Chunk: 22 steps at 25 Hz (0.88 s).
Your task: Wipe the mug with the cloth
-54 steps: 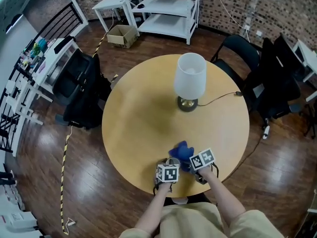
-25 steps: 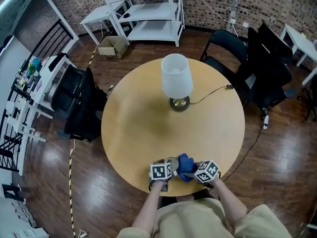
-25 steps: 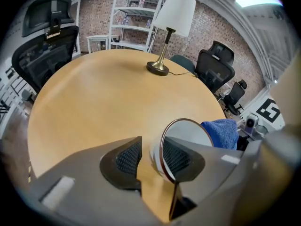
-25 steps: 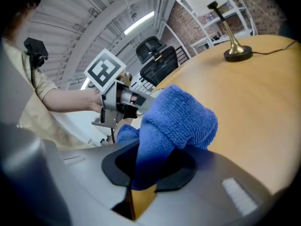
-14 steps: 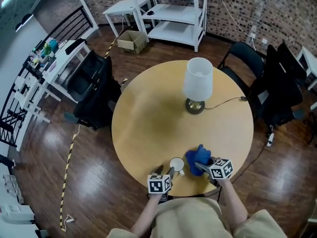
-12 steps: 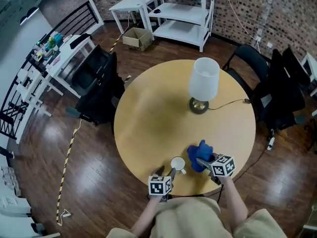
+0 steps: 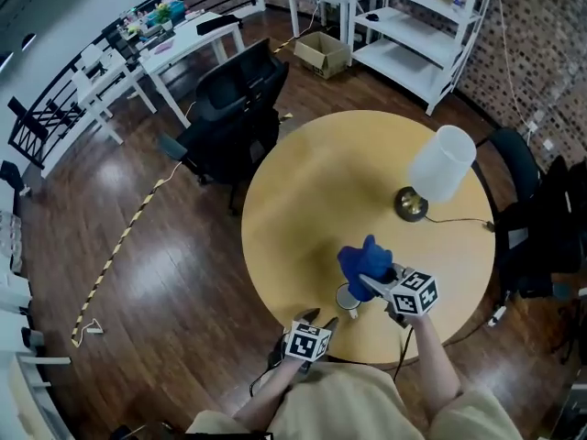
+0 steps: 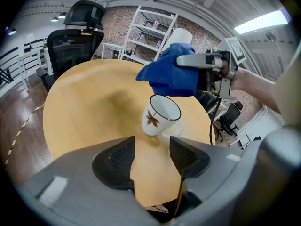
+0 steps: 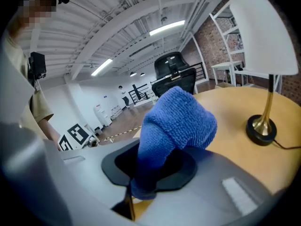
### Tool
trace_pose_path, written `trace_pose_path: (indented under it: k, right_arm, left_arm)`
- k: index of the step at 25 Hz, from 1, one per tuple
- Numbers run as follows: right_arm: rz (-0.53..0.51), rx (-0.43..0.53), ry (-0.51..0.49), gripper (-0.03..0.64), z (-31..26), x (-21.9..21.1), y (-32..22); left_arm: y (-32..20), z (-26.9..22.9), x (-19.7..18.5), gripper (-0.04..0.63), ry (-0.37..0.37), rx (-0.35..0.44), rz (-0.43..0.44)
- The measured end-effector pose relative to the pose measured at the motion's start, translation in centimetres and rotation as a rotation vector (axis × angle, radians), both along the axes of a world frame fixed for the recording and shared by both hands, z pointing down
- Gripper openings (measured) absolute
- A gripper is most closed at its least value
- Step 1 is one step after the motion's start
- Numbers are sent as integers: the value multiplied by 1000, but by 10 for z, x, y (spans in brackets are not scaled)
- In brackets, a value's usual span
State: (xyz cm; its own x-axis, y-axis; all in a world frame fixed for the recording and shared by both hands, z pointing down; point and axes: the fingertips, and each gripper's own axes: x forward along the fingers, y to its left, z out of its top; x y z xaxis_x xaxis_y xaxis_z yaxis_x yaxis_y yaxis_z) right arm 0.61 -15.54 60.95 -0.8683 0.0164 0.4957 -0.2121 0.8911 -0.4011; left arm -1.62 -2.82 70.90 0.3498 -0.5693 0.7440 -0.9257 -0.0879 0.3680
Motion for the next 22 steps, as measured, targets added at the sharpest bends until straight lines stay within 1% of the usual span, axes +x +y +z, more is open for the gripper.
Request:
trace_pose_path:
  k: [4, 6, 9, 11, 13, 15, 19, 22]
  right_arm:
    - [-55, 29, -7, 71, -9, -22, 6]
    - [-108, 44, 17, 71, -10, -38, 9]
    - [-248, 94, 111, 71, -1, -67, 15]
    - [-356, 106, 184, 71, 11, -84, 23]
    - [-460, 89, 252, 71, 25, -95, 33]
    - [-558, 75, 318, 71, 42, -101, 44]
    - [-720, 57, 419, 71, 71, -102, 69]
    - [-809, 36, 467, 71, 81, -103, 82]
  left_arm:
    - [-12, -3, -16, 220, -11, 29, -23]
    - [-20, -5, -25, 206, 21, 17, 9]
    - [-15, -5, -16, 205, 111, -48, 99]
    - [-6, -2, 2, 207, 141, -66, 131]
    - [1, 0, 24, 212, 155, -63, 148]
    - [1, 0, 42, 218, 143, -39, 144]
    - [-15, -5, 61, 220, 51, 74, 90]
    - [-23, -1, 71, 219, -17, 112, 40]
